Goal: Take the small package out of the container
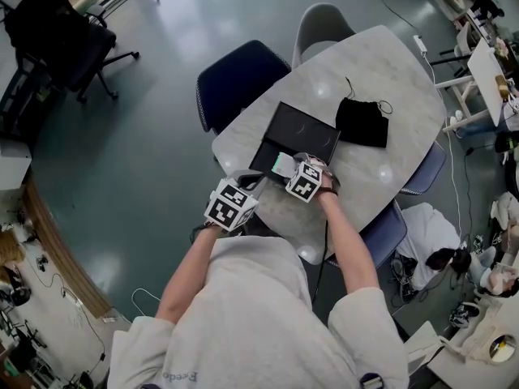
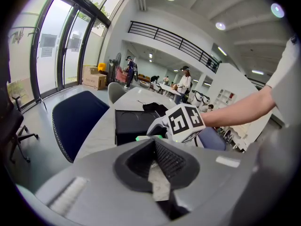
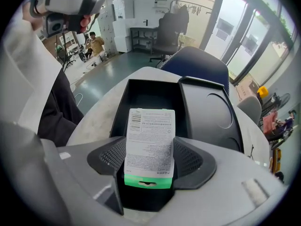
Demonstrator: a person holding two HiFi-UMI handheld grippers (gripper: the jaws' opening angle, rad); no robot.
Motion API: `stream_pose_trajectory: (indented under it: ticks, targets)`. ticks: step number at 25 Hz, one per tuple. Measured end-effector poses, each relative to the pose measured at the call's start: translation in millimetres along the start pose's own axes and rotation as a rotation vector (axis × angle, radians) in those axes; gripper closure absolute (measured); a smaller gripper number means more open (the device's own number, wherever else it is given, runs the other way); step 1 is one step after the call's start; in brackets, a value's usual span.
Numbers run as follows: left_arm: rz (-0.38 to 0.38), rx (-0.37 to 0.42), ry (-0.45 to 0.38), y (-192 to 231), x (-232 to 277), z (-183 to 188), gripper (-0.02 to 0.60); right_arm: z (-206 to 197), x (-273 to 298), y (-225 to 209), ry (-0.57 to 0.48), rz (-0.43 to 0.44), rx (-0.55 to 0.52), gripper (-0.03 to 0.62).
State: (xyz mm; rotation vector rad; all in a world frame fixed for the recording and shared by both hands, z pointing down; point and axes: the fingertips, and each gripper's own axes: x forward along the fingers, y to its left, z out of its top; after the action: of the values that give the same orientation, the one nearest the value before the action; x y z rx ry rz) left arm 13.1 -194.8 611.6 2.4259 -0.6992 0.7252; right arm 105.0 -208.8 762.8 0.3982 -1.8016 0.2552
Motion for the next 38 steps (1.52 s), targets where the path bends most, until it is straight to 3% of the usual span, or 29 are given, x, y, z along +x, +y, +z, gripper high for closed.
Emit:
stream_pose_trajectory:
  ticks: [24,30,38]
  targets:
    - [-0.018,0.009,-0.011,-14.3,-11.9,-9.4,0.528,23.5,-57.6,-8.6,-0.262,-0.146,0.275,0.281]
    - [-0.008,-0.016,-0.025,-16.5,-17.0,-16.1,0.529,23.2,-70.7,-1.6,-0.343,-0.179,0.360,0.281]
    - [0.015,-0.084,-0.046,-12.8,-22.1,-32.7,0.528,32.8,-113.2,6.4,-0.506,-0.298,0.467,0.281]
